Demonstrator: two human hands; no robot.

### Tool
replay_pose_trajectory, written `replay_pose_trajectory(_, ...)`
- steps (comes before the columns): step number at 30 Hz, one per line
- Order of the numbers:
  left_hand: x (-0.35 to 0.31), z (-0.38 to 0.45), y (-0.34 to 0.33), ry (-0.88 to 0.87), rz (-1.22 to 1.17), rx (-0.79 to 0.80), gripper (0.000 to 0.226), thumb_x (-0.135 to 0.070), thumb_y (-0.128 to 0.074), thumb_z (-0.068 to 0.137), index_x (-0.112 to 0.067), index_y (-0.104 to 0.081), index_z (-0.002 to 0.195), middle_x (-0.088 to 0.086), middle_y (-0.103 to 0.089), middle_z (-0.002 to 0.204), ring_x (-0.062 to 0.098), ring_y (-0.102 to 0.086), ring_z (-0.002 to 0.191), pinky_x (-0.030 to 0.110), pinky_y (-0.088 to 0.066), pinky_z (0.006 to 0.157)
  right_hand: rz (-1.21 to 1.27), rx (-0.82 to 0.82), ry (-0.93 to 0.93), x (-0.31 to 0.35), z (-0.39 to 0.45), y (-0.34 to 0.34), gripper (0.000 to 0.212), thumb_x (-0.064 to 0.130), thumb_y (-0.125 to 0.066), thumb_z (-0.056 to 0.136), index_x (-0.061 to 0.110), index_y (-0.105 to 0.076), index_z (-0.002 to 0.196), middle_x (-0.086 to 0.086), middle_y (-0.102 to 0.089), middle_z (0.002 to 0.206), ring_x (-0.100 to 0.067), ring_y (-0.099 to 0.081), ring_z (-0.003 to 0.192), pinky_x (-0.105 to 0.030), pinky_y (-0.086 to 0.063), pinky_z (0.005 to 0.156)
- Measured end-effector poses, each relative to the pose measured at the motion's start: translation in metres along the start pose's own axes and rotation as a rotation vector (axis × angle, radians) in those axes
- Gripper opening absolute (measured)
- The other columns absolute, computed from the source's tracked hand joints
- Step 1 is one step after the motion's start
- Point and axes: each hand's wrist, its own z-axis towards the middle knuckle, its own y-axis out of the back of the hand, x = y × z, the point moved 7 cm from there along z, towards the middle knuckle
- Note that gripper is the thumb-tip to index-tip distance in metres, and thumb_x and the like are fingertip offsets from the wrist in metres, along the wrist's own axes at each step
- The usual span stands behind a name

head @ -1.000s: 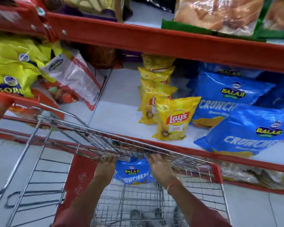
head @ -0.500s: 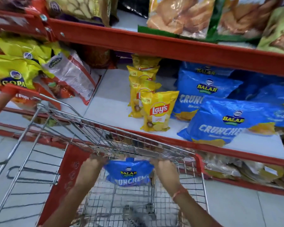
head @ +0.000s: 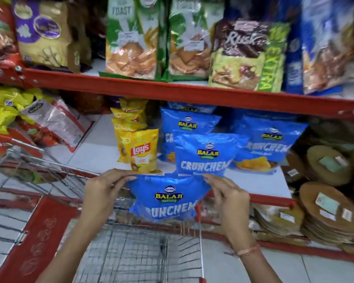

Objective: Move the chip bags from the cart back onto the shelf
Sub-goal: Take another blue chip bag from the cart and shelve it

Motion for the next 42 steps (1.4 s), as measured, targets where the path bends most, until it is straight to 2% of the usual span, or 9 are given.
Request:
replay_pose_trajectory(5, -0.081, 0.032, -0.032, -0.124, -0.073, -0.034, 0.015, 0.006, -0.072, 0.072, -0.005, -0.076, 0.081, -0.004, -0.071, 0.09, -0.002, -0.061, 0.086, -0.007, -0.04, 0.079, -0.048, -0.166, -0.011, -0.039, 0.023, 0.076, 0.034, -0.012, -0.074, 0.071, 0.013, -0.075, 0.094, -0.003, -0.077, 0.095, -0.015, -0.071, 0.085, -0.025, -0.05, 0.08)
replay_pose_trajectory(10, -0.141, 0.057, -0.08, -0.172, -0.154, 0.006, 0.007, -0.007, -0.073, 0.074, -0.01, -0.077, 0.079, -0.005, -0.074, 0.082, -0.002, -0.062, 0.085, -0.004, -0.042, 0.073, -0.153, -0.254, 0.008, -0.085, 0.045, 0.14, 0.033, -0.014, -0.073, 0.071, 0.012, -0.075, 0.092, -0.005, -0.077, 0.09, -0.018, -0.071, 0.081, -0.02, -0.045, 0.075)
replay_pose_trajectory(17, -0.211, 0.111, -0.157, -0.236, -0.171, 0.047, 0.005, -0.018, -0.073, 0.081, -0.015, -0.075, 0.084, 0.002, -0.078, 0.081, 0.013, -0.069, 0.075, 0.021, -0.046, 0.083, -0.158, -0.398, -0.032, -0.157, 0.089, 0.2, 0.03, -0.014, -0.064, 0.077, 0.012, -0.073, 0.091, -0.005, -0.075, 0.093, -0.007, -0.063, 0.086, -0.015, -0.042, 0.079)
replay_pose_trajectory(20, -0.224, 0.131, -0.19, -0.235, -0.147, 0.106, 0.007, -0.018, -0.07, 0.083, -0.014, -0.074, 0.086, 0.005, -0.079, 0.082, 0.02, -0.066, 0.07, 0.024, -0.043, 0.101, -0.261, -0.382, -0.072, -0.19, 0.099, 0.204, 0.028, -0.011, -0.064, 0.081, 0.013, -0.072, 0.093, -0.008, -0.075, 0.091, -0.014, -0.065, 0.082, -0.016, -0.039, 0.072)
replay_pose_trajectory(23, -0.227, 0.142, -0.226, -0.199, -0.062, 0.249, 0.014, -0.019, -0.064, 0.088, -0.009, -0.073, 0.093, 0.01, -0.078, 0.095, 0.03, -0.069, 0.084, 0.032, -0.026, 0.117, -0.302, -0.331, -0.134, -0.218, 0.101, 0.197, 0.023, -0.011, -0.064, 0.081, 0.008, -0.072, 0.091, -0.015, -0.075, 0.087, -0.027, -0.069, 0.076, -0.023, -0.043, 0.07)
replay_pose_trajectory(28, -0.222, 0.144, -0.255, -0.183, 0.104, 0.437, 0.022, -0.016, -0.051, 0.096, -0.01, -0.066, 0.112, 0.009, -0.071, 0.117, 0.026, -0.062, 0.108, 0.031, -0.024, 0.114, -0.362, -0.124, -0.274, -0.238, 0.108, 0.173, 0.017, -0.001, -0.063, 0.086, 0.01, -0.071, 0.095, -0.02, -0.074, 0.086, -0.037, -0.069, 0.076, -0.036, -0.051, 0.063)
replay_pose_trajectory(30, -0.217, 0.143, -0.246, -0.208, 0.051, 0.445, 0.027, -0.016, -0.052, 0.096, -0.014, -0.061, 0.121, 0.006, -0.065, 0.126, 0.023, -0.057, 0.117, 0.032, -0.03, 0.11, -0.379, -0.061, -0.309, -0.233, 0.109, 0.163, 0.022, 0.002, -0.064, 0.085, 0.013, -0.068, 0.105, -0.02, -0.074, 0.093, -0.038, -0.068, 0.083, -0.036, -0.051, 0.064)
replay_pose_trajectory(34, -0.184, 0.141, -0.195, -0.268, -0.04, 0.292, 0.033, -0.023, -0.054, 0.095, -0.018, -0.055, 0.128, 0.001, -0.062, 0.131, 0.017, -0.054, 0.122, 0.04, -0.023, 0.12, -0.399, -0.088, -0.178, -0.186, 0.118, 0.13, 0.028, 0.002, -0.065, 0.085, 0.003, -0.062, 0.113, -0.022, -0.067, 0.111, -0.039, -0.061, 0.107, -0.053, -0.046, 0.1)
replay_pose_trajectory(42, -0.023, 0.13, -0.066, -0.142, 0.091, 0.009, 0.036, -0.035, -0.046, 0.094, -0.014, -0.061, 0.12, 0.003, -0.066, 0.123, 0.014, -0.058, 0.115, 0.046, -0.031, 0.112, -0.152, 0.007, 0.2, -0.012, 0.143, -0.007, 0.027, 0.01, -0.061, 0.089, 0.007, -0.062, 0.116, -0.009, -0.068, 0.115, -0.023, -0.061, 0.112, -0.041, -0.039, 0.107)
